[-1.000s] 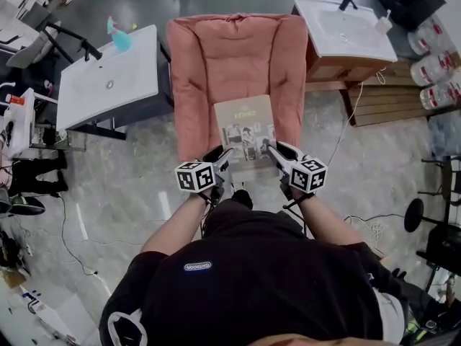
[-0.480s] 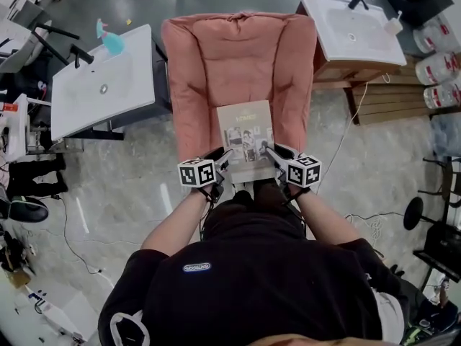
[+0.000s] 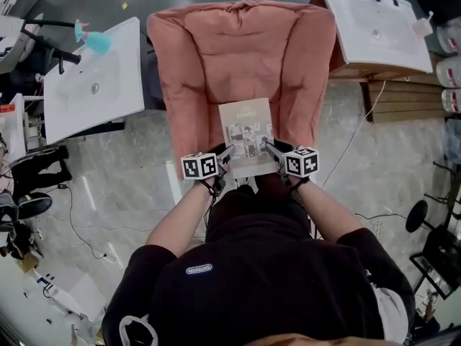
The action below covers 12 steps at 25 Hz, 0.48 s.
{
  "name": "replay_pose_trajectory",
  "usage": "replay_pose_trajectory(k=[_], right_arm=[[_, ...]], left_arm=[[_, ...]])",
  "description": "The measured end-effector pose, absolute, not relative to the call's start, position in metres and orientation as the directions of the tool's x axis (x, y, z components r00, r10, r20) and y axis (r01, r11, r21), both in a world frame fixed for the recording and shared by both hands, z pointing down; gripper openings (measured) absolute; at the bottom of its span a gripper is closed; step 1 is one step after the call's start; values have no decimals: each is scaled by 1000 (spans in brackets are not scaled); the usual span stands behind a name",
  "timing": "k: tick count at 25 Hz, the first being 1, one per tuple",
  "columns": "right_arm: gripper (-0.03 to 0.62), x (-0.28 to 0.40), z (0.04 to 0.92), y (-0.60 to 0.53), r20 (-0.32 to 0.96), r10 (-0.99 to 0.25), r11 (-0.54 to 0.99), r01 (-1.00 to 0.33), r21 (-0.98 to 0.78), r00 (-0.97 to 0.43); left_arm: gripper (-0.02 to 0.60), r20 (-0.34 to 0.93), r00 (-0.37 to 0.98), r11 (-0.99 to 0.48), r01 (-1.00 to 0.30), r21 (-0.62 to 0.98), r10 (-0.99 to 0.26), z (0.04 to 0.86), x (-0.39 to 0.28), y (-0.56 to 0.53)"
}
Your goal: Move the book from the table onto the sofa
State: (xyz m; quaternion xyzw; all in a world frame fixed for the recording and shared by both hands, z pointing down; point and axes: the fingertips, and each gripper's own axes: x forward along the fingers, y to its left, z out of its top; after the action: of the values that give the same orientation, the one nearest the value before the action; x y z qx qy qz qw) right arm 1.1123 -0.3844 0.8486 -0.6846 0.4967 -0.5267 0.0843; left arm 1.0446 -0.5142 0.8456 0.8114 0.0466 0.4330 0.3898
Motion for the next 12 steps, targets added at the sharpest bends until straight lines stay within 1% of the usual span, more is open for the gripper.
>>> replay_pose_trajectory(k=[4, 12], right_arm=[[121, 1126, 889, -385, 663, -742, -505, -569, -649, -97], [121, 1129, 967, -393, 710, -670, -522, -540, -660, -219]], left_arm=[[176, 681, 590, -670, -293, 682, 435, 883, 1061, -512], [176, 716, 512, -628, -373, 683, 474, 963, 1060, -513]])
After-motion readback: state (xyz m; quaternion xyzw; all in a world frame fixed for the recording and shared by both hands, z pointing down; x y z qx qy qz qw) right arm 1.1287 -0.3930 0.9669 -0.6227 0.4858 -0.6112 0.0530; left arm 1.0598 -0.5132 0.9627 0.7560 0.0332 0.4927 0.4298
